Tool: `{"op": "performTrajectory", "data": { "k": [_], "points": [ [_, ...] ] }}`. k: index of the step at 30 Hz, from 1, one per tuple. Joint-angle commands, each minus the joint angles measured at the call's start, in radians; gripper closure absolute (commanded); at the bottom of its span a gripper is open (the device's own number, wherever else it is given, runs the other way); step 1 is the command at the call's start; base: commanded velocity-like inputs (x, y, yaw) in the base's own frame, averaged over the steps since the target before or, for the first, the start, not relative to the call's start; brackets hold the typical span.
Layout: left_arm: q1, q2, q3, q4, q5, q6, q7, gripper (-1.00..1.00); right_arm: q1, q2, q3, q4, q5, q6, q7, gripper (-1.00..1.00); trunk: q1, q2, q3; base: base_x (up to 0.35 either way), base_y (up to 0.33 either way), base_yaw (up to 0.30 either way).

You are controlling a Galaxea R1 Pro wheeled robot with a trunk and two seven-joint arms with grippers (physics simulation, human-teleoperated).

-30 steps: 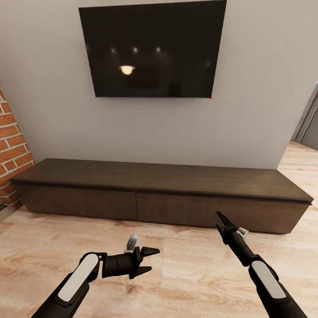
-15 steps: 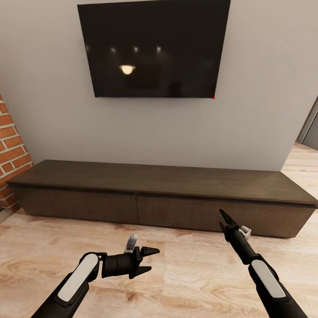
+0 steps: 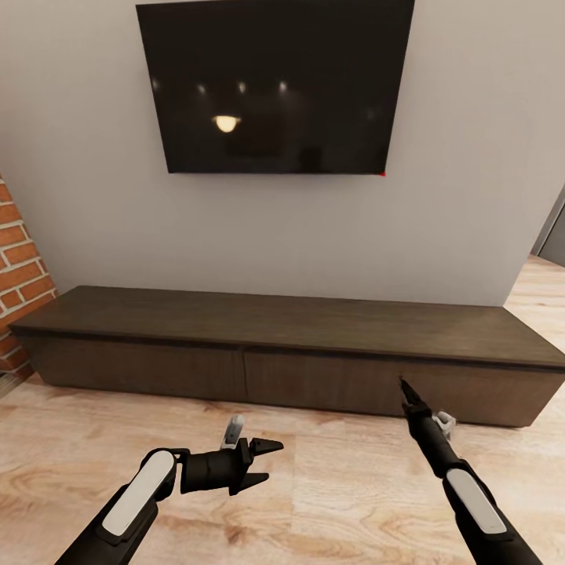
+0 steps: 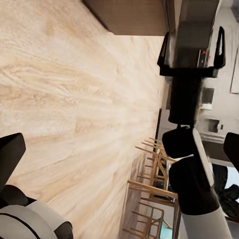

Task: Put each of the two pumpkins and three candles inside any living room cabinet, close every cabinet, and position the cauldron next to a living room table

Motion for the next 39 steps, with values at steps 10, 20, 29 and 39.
{"op": "performTrajectory", "data": {
  "k": [10,20,29,39],
  "points": [
    [-0.001,0.001,-0.002,0.000,-0.004,0.001,-0.005,-1.00,-0.001,0.003,0.000,0.075,-0.016,-0.026,-0.116,-1.00,0.000,0.000,-0.001,0.029,0.002,0.000],
    [-0.001,0.000,0.000,0.001,-0.004,0.001,-0.005,-1.00,-0.001,0.004,0.000,0.079,-0.019,-0.119,-0.178,-1.00,0.000,0.000,-0.001,0.060,0.000,0.000],
    [-0.001,0.001,-0.003,0.000,-0.004,0.000,-0.005,-1.00,-0.001,0.006,0.001,0.082,-0.019,-0.152,-0.180,-1.00,0.000,0.000,-0.001,0.150,0.000,0.000],
    [-0.001,-0.001,-0.006,0.000,-0.004,0.000,-0.005,-1.00,-0.001,0.005,0.001,0.083,-0.049,-0.153,-0.179,-1.00,0.000,0.000,-0.001,0.128,-0.032,0.000]
  ]
}}
